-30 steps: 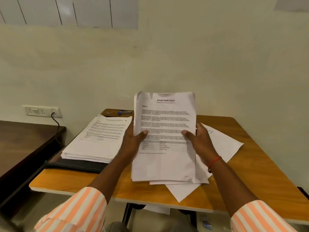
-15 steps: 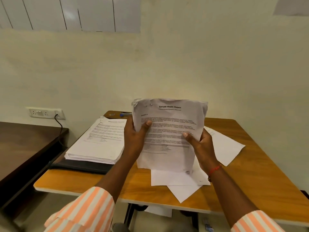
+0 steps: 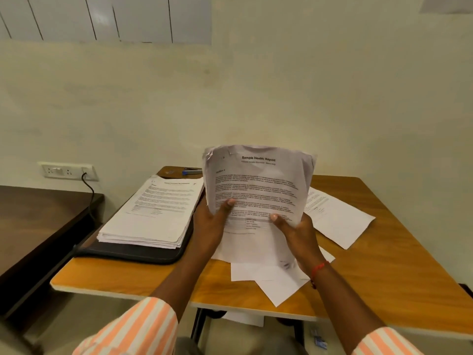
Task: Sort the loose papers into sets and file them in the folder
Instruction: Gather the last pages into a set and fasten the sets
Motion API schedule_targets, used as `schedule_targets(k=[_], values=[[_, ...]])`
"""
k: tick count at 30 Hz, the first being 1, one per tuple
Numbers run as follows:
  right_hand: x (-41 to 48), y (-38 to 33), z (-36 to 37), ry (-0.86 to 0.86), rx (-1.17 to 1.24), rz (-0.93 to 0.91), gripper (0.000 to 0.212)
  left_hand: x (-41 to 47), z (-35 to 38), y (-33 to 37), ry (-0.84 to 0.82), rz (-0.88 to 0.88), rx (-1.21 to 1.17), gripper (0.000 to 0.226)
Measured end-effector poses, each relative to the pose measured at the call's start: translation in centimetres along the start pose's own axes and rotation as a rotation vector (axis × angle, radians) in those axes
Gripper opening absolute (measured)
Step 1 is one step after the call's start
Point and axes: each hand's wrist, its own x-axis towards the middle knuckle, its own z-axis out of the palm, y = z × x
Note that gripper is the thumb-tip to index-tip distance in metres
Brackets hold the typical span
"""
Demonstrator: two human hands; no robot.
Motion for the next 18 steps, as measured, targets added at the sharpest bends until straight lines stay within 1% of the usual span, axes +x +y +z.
schedule_targets(k=[2, 4, 5, 6, 7, 8, 9, 10, 11, 12, 13, 14, 16, 18], values=[[0.3, -0.1, -0.1, -0.012, -0.036, -0.004, 0.046, 0.7, -0.2, 0.0, -0.024, -0.005, 0.063, 0.024], [1.0, -1.0, -0.5, -0.059, -0.063, -0.004, 0.036, 1.7, -0.8, 0.3, -0.019, 0.005, 0.118, 0.028], [1.4, -1.6, -0.8, -0.103, -0.072, -0.014, 0.032, 2.4, -1.2, 0.3, -0.021, -0.007, 0.123, 0.028], [1.9, -1.8, -1.3, -0.110, -0.103, -0.010, 0.031, 2.8, -1.7, 0.1, -0.021, -0.048, 0.113, 0.028], [2.4, -1.9, -1.7, -0.072, -0.159, 0.015, 0.034, 3.1, -2.2, -0.5, -0.012, -0.120, 0.072, 0.028], [3.4, -1.6, -2.5, -0.006, -0.285, 0.039, 0.039, 3.5, -2.7, -1.1, 0.006, -0.212, 0.003, 0.030], [4.5, -0.6, -3.5, 0.033, -0.509, 0.059, 0.042, 3.5, -3.2, -2.0, 0.021, -0.316, -0.063, 0.033], [5.3, 0.1, -4.5, 0.023, -0.781, 0.085, 0.046, 3.4, -3.7, -2.9, 0.026, -0.405, -0.123, 0.035], [5.8, 1.2, -5.2, -0.050, -1.022, 0.125, 0.056, 3.2, -4.2, -3.7, 0.021, -0.479, -0.177, 0.035], [6.1, 2.2, -5.6, -0.138, -1.200, 0.154, 0.069, 2.9, -4.5, -4.4, 0.010, -0.537, -0.225, 0.035], [6.1, 3.1, -5.7, -0.207, -1.308, 0.186, 0.081, 2.6, -4.8, -5.0, -0.009, -0.585, -0.273, 0.038], [5.9, 3.7, -5.6, -0.242, -1.355, 0.207, 0.089, 2.3, -4.9, -5.5, -0.030, -0.624, -0.316, 0.041], [5.7, 4.7, -5.4, -0.231, -1.362, 0.221, 0.100, 1.9, -4.9, -6.0, -0.074, -0.644, -0.369, 0.042], [6.3, 5.0, -5.3, -0.201, -1.361, 0.233, 0.104, 1.8, -4.8, -6.1, -0.085, -0.632, -0.347, 0.037]])
